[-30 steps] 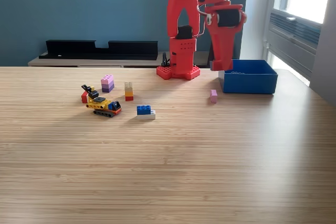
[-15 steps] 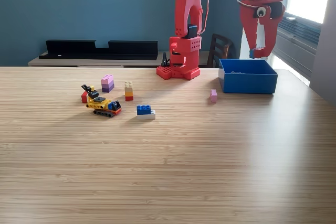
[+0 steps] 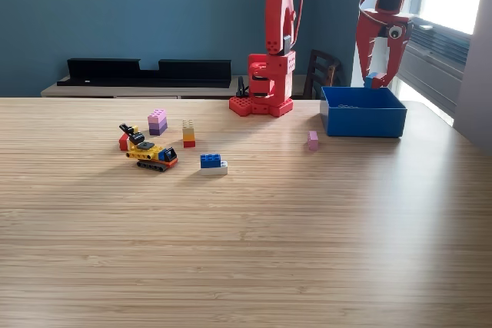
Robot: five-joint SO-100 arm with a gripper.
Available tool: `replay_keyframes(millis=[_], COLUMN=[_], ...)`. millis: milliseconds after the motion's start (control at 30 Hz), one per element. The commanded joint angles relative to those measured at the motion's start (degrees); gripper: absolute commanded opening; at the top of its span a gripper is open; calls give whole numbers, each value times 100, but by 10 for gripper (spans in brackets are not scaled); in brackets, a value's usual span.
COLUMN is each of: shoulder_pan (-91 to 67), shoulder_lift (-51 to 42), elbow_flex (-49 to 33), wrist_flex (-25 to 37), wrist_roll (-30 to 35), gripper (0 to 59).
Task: Grasp a lego block and put it in the bin.
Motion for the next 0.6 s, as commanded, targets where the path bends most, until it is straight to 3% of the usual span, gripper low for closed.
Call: replay_keyframes(millis=[33, 200, 333, 467, 500, 600], shoulder_pan=[-44, -44, -9, 343, 545, 1389], shoulder_lift=[510, 510, 510, 510, 510, 510], elbow_flex=[-176, -334, -501, -686, -738, -879], wrist_flex=[79, 79, 79, 88, 88, 88], wrist_roll=[-79, -132, -176, -176, -167, -44], gripper=[270, 440, 455, 399, 359, 160])
